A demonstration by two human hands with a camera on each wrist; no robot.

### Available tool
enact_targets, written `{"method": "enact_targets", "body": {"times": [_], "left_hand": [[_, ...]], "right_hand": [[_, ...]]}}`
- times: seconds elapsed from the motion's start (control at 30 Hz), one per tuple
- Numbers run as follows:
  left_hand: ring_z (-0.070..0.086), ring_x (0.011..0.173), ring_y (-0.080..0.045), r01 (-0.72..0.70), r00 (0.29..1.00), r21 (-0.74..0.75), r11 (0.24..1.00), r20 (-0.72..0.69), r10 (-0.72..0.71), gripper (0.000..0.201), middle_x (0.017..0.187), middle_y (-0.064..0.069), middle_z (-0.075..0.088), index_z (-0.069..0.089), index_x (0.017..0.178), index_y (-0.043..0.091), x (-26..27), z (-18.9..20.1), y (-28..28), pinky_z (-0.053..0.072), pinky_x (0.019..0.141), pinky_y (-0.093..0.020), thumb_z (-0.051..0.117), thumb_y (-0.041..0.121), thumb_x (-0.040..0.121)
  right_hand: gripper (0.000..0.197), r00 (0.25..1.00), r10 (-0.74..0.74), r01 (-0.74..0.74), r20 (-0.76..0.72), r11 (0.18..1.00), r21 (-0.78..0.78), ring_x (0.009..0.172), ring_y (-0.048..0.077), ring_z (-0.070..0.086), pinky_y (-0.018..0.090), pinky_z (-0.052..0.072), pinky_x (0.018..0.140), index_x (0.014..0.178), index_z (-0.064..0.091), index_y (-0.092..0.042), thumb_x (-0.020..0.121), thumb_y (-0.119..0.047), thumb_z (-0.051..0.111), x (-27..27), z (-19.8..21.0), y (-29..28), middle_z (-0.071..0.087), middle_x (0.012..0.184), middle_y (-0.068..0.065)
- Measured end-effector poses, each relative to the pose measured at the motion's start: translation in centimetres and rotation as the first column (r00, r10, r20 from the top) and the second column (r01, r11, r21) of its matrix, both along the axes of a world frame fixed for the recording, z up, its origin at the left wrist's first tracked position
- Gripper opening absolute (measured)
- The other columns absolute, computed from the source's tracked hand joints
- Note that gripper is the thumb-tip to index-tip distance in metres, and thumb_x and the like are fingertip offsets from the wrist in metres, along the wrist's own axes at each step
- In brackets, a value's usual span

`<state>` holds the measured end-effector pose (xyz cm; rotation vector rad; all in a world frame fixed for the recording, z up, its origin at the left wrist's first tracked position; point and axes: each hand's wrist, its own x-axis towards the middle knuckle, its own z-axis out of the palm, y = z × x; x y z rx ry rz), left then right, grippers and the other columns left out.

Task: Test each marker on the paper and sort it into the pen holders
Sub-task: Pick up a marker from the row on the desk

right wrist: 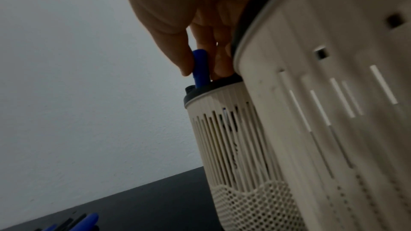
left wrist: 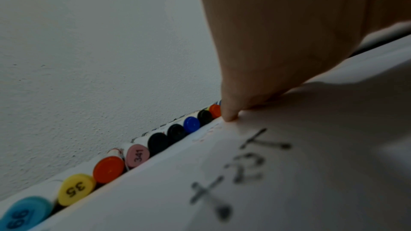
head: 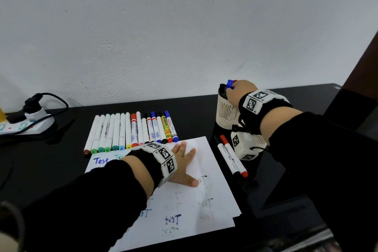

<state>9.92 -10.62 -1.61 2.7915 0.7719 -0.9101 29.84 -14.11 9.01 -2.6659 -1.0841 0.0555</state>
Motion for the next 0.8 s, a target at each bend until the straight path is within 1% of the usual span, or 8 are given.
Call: {"method": "enact_targets", "body": {"times": [0.07, 0.1, 0.2, 0.3, 0.37, 0.5, 0.6, 0.8], "left_hand": [[-0.013, 0.144, -0.027, -0.001, 1.0, 0.008, 1.0, -0.004, 0.001, 0.1, 0.153, -0.011, -0.026, -0.019, 0.147, 0.019, -0.1, 0.1, -0.1, 0.004, 0.117, -0.047, 0.043, 0.066, 0.084], [-0.013, 0.144, -0.027, -0.002, 1.0, 0.01, 1.0, -0.008, 0.002, 0.1, 0.153, -0.011, -0.026, -0.019, 0.147, 0.02, -0.1, 0.1, 0.0, 0.005, 0.117, -0.048, 0.043, 0.067, 0.084], [-0.011, 0.144, -0.027, -0.009, 1.0, 0.006, 1.0, -0.011, 0.009, 0.101, 0.154, -0.009, -0.025, -0.018, 0.147, 0.021, -0.1, 0.5, -0.1, 0.006, 0.117, -0.05, 0.045, 0.068, 0.083], [-0.01, 0.145, -0.026, -0.018, 1.0, -0.001, 1.0, -0.006, 0.018, 0.101, 0.154, -0.008, -0.023, -0.016, 0.148, 0.022, -0.4, 1.1, -0.3, 0.006, 0.116, -0.05, 0.049, 0.065, 0.083], [-0.009, 0.145, -0.026, -0.02, 1.0, 0.015, 1.0, -0.014, 0.02, 0.101, 0.155, -0.009, -0.022, -0.015, 0.148, 0.022, -0.7, 1.6, -0.4, 0.006, 0.115, -0.048, 0.051, 0.063, 0.083], [-0.008, 0.145, -0.027, -0.025, 1.0, 0.068, 0.997, -0.017, 0.026, 0.102, 0.155, -0.009, -0.02, -0.014, 0.148, 0.022, -1.9, 2.7, -0.1, 0.007, 0.115, -0.048, 0.054, 0.061, 0.082], [-0.005, 0.145, -0.026, -0.027, 0.999, 0.08, 0.996, -0.03, 0.03, 0.102, 0.156, -0.008, -0.017, -0.012, 0.149, 0.023, -3.3, 3.3, 0.0, 0.009, 0.116, -0.048, 0.056, 0.059, 0.082], [-0.004, 0.145, -0.023, -0.067, 0.996, 0.061, 0.996, -0.06, 0.071, 0.101, 0.156, -0.005, -0.016, -0.01, 0.149, 0.024, -7.2, 3.2, 0.4, 0.009, 0.115, -0.049, 0.059, 0.055, 0.083]], "right_hand": [[0.031, 0.999, 0.016, -0.015, 0.031, 0.999, -0.033, 0.112, 0.031, 0.056, 0.033, 0.043, 0.09, 0.121, 0.053, -0.001, 0.1, -0.019, 0.038, -0.4, 0.1, 0.0, 0.059, 0.121, 0.016], [0.03, 0.999, 0.02, -0.018, 0.042, 0.999, -0.049, 0.113, 0.032, 0.055, 0.034, 0.043, 0.091, 0.121, 0.052, -0.001, 0.099, -0.016, 0.039, -0.6, 0.2, 0.0, 0.058, 0.123, 0.016], [0.028, 0.997, 0.016, -0.013, 0.074, 0.999, -0.047, 0.111, 0.032, 0.056, 0.033, 0.043, 0.081, 0.119, 0.052, -0.002, 0.098, -0.016, 0.042, -0.7, 0.3, -0.4, 0.057, 0.122, 0.017], [0.028, 0.999, 0.015, -0.021, 0.041, 0.989, 0.145, 0.107, 0.035, 0.055, 0.033, 0.039, 0.075, 0.118, 0.05, -0.003, 0.096, -0.019, 0.043, -0.8, 0.2, -0.8, 0.053, 0.121, 0.019], [0.027, 0.999, 0.027, -0.033, 0.029, 0.98, 0.194, 0.106, 0.035, 0.054, 0.034, 0.039, 0.075, 0.117, 0.048, -0.005, 0.096, -0.02, 0.043, -1.4, 0.2, -0.9, 0.052, 0.121, 0.018], [0.027, 0.994, 0.099, -0.105, 0.048, 0.985, 0.138, 0.102, 0.03, 0.054, 0.031, 0.038, 0.073, 0.115, 0.05, -0.008, 0.096, -0.025, 0.041, -3.1, 0.5, -0.5, 0.054, 0.118, 0.013], [0.027, 0.985, 0.166, -0.168, 0.037, 0.982, 0.088, 0.089, 0.025, 0.051, 0.03, 0.038, 0.071, 0.115, 0.051, -0.008, 0.096, -0.026, 0.04, -5.0, 0.5, 0.1, 0.056, 0.114, 0.011], [0.028, 0.962, 0.272, -0.271, 0.007, 0.961, -0.046, 0.089, 0.022, 0.049, 0.028, 0.039, 0.075, 0.117, 0.053, -0.009, 0.096, -0.025, 0.044, -8.6, -0.7, 2.3, 0.058, 0.115, 0.009]]}}
